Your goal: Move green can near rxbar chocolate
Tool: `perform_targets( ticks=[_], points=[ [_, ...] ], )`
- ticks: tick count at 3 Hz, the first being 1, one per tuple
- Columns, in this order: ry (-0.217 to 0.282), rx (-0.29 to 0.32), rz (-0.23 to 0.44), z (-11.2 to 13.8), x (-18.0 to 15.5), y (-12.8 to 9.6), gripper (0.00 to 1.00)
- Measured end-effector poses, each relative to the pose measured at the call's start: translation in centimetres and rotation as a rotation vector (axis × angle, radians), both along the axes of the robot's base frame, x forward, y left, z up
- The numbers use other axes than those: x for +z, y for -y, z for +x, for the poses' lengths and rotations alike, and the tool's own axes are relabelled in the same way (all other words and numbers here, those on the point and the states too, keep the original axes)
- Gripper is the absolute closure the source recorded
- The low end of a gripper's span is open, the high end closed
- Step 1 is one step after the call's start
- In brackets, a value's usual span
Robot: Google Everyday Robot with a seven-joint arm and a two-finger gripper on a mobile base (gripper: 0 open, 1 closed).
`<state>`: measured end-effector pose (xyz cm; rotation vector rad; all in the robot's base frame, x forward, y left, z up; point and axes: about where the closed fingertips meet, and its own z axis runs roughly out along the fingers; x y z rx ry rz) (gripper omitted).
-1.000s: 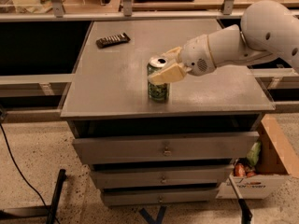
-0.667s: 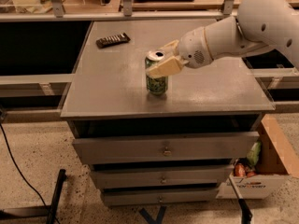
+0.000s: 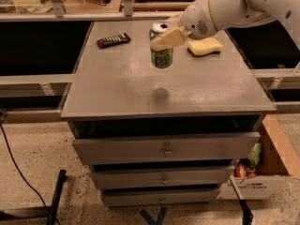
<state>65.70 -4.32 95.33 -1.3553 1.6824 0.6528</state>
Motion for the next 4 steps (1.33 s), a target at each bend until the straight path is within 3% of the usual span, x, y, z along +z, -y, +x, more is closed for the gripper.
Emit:
perform_targets(
  ticks=[2,3,4],
  points=[
    [0.063,-0.1,0.054,5.9,-0.7,-0.1,1.0],
    [0.09,-0.139,0.101,8.8,-2.0,-1.1,1.0],
    [0.118,-0.179,0.105,11.6,-2.5,-2.3,1.0]
  ],
)
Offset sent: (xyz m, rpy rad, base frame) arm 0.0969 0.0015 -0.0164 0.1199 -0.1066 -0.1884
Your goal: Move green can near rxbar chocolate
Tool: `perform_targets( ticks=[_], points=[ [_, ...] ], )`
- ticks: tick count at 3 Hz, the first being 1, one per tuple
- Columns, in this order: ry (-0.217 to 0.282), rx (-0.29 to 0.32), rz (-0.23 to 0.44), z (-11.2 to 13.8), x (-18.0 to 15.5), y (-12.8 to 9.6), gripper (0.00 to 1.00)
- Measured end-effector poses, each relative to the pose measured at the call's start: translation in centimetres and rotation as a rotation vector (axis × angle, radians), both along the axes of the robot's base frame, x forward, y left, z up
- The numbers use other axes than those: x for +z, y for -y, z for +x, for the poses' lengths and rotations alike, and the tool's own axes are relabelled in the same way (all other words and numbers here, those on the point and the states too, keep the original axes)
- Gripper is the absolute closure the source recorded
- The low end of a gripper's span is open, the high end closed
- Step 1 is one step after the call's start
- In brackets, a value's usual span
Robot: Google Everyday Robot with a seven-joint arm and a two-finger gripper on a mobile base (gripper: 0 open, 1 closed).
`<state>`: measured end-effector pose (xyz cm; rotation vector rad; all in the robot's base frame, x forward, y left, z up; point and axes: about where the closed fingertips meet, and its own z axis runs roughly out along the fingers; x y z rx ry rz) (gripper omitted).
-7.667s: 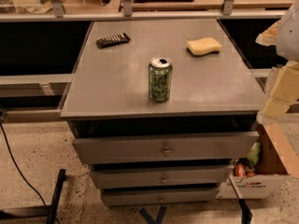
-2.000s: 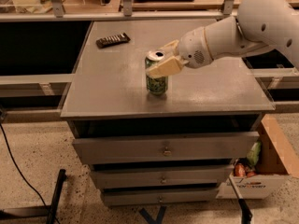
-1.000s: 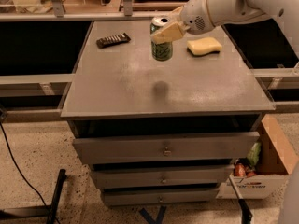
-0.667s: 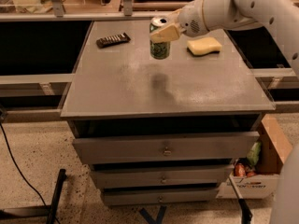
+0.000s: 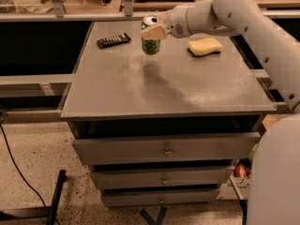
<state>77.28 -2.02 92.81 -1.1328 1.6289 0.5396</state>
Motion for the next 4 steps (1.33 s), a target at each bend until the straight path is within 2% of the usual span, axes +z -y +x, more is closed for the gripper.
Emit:
perform_targets(
  ticks=[2,3,4],
  points=[
    [0.001,-0.083,-0.066,3.7,-0.6,-2.8,1.0],
    [-0.018,-0.105,-0.064,5.0,-1.2,-4.0,1.0],
    [-0.064,-0.102,-0.052,6.0,-2.3,-5.0,0.83]
  ],
)
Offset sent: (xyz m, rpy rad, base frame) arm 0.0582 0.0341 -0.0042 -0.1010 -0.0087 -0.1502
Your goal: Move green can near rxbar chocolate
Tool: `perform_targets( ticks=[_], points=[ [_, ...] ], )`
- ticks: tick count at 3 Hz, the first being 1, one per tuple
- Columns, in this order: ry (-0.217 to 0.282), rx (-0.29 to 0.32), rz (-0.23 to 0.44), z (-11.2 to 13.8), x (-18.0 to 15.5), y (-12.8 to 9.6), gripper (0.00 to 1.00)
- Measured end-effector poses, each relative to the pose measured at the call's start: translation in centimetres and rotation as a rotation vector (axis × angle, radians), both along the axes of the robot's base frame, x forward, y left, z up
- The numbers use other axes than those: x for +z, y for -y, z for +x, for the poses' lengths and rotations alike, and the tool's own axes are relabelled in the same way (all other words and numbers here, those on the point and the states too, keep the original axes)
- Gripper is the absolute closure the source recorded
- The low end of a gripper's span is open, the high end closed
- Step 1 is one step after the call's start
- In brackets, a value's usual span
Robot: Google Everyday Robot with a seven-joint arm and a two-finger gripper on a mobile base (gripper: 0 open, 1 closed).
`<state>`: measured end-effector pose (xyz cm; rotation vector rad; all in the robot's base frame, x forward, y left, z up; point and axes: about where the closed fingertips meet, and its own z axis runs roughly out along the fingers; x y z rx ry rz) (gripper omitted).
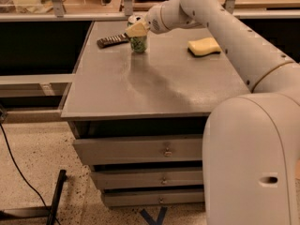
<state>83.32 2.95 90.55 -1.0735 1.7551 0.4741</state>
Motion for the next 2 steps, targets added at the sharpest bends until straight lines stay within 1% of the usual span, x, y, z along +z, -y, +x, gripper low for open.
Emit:
perform_targets(
  ticks=[1,2],
  points=[
    [-0.043,0.024,0.011,0.72,-0.77,-1.26,0.59],
    [-0.065,0.044,0.032,1.1,-0.96,-2.08,0.36]
  ],
)
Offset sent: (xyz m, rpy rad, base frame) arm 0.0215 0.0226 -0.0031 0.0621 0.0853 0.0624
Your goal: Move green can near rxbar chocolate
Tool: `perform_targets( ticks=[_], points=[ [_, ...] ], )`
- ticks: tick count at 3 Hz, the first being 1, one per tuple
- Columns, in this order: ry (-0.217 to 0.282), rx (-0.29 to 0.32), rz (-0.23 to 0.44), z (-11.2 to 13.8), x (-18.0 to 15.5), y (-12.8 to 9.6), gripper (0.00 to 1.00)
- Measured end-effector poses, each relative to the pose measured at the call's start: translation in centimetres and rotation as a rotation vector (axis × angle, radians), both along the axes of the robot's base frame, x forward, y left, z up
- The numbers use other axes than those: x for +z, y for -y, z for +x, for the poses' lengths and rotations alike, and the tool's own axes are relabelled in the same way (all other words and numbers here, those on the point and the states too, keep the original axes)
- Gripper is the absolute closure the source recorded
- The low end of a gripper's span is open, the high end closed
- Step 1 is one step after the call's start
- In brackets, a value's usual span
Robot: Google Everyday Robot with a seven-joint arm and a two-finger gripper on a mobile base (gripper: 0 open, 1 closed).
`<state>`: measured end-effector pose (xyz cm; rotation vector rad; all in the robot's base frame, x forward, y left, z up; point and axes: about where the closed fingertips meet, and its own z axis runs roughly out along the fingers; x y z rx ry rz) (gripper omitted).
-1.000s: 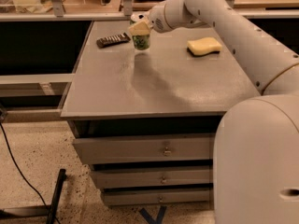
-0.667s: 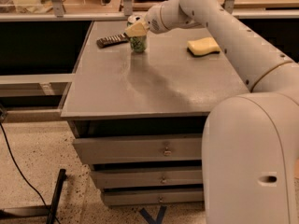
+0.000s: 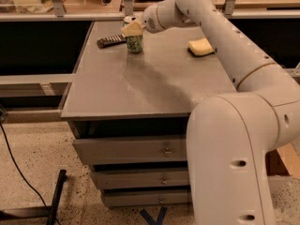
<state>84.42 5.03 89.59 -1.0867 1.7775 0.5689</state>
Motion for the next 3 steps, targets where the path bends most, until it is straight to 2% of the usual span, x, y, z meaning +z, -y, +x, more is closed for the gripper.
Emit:
perform_targets(
  ticks=[1,2,3],
  points=[
    [-0.006,0.011,0.022,0.0,0.3,-0.5,0.13],
    [-0.003,0.006,0.03,0.0,0.6,-0.2,0.0],
    [0.008,-0.009,0.028,-0.3,1.2,0.8,0.0]
  ],
)
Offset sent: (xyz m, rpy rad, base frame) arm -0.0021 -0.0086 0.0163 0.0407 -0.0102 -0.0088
